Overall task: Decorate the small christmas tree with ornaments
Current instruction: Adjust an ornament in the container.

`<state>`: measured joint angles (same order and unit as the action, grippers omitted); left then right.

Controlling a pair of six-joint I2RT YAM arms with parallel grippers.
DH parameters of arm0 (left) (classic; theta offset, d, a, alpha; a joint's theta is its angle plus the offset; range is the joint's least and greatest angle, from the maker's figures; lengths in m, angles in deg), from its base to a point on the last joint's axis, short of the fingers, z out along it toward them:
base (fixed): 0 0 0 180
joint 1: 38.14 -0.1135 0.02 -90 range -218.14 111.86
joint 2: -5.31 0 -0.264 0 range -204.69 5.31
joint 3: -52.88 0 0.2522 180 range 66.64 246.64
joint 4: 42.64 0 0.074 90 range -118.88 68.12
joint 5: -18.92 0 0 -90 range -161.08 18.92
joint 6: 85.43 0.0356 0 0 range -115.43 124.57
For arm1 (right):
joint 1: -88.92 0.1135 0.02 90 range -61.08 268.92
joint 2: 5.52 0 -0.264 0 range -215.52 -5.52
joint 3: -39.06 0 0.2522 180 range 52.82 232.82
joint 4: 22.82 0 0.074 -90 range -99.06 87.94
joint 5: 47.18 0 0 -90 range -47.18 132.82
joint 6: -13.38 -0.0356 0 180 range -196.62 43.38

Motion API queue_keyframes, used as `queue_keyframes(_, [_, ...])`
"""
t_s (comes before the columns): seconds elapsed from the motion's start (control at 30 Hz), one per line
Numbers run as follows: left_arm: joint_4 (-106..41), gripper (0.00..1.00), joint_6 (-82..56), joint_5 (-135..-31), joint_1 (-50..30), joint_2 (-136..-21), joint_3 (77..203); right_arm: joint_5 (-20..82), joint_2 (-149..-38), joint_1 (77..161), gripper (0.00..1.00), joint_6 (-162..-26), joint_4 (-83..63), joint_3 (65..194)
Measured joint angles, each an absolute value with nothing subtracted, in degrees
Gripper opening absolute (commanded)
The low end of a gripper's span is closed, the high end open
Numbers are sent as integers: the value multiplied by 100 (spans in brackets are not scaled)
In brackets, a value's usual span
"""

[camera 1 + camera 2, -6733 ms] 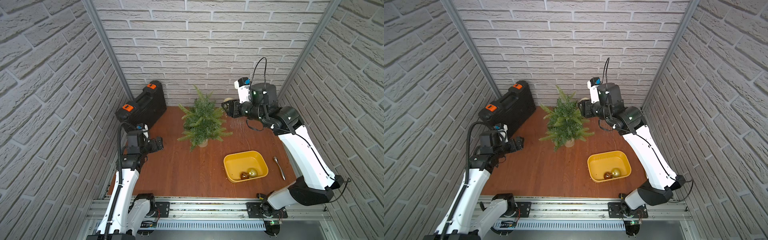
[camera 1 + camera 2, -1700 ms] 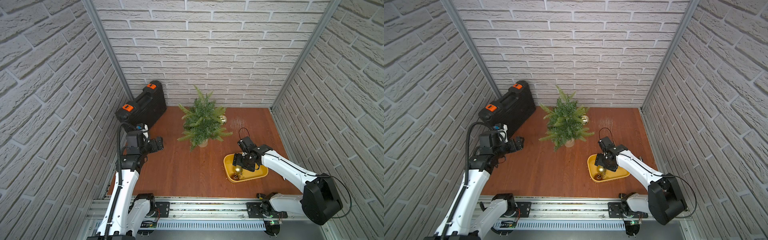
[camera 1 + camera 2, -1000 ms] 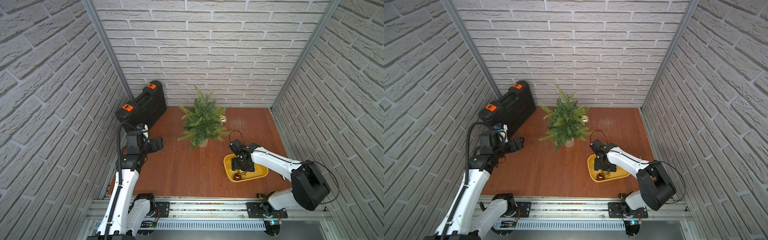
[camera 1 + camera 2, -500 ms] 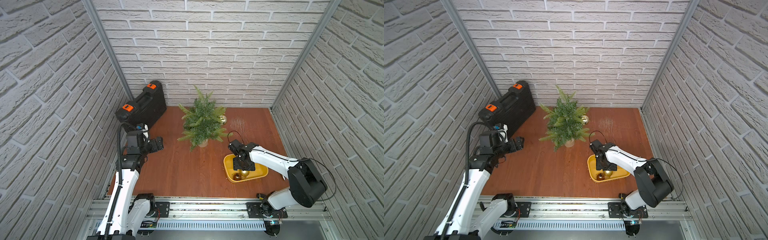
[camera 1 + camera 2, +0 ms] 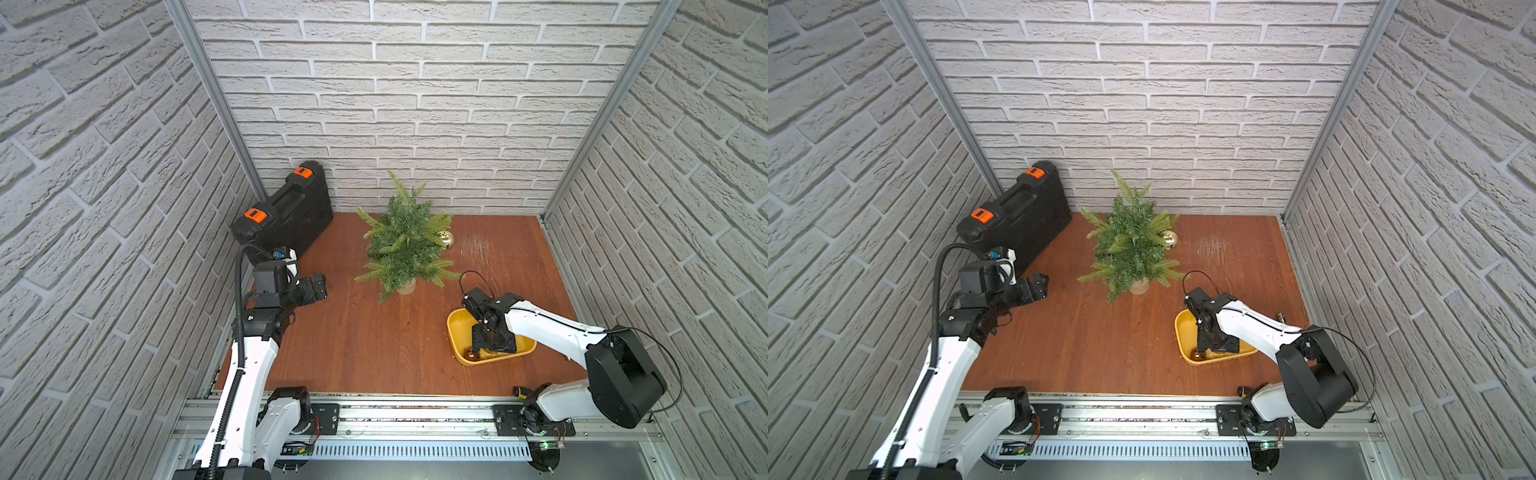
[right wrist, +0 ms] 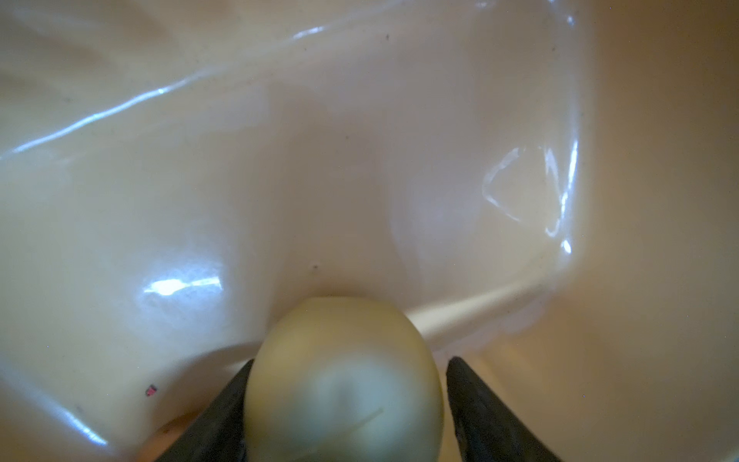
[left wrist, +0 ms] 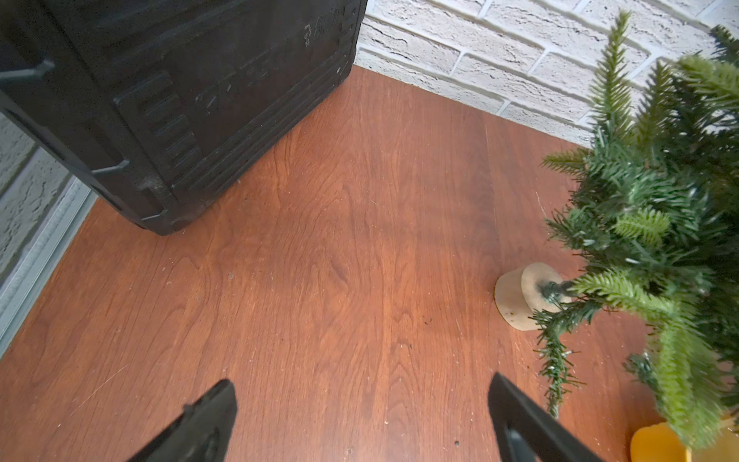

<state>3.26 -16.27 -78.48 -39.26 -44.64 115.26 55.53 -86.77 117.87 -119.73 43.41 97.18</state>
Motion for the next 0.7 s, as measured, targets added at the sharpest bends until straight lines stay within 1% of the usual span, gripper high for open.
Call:
queue_keyframes(0.13, [326,98,-1627,-7850,-3926,-4464,11526,5540,-8677,11796,65,-11969,4269,9718])
queue_keyframes(0.2, [326,98,-1627,-7850,-3926,-4464,11526,5542,-8677,11798,63,-11956,4255,9718])
queue_keyframes(0.53, [324,98,-1627,-7850,-3926,-4469,11526,5544,-8697,11800,62,-11919,4205,10308])
queue_keyframes(0.7, [326,98,-1627,-7848,-3926,-4469,11526,5542,-9036,11800,62,-11820,4091,10684])
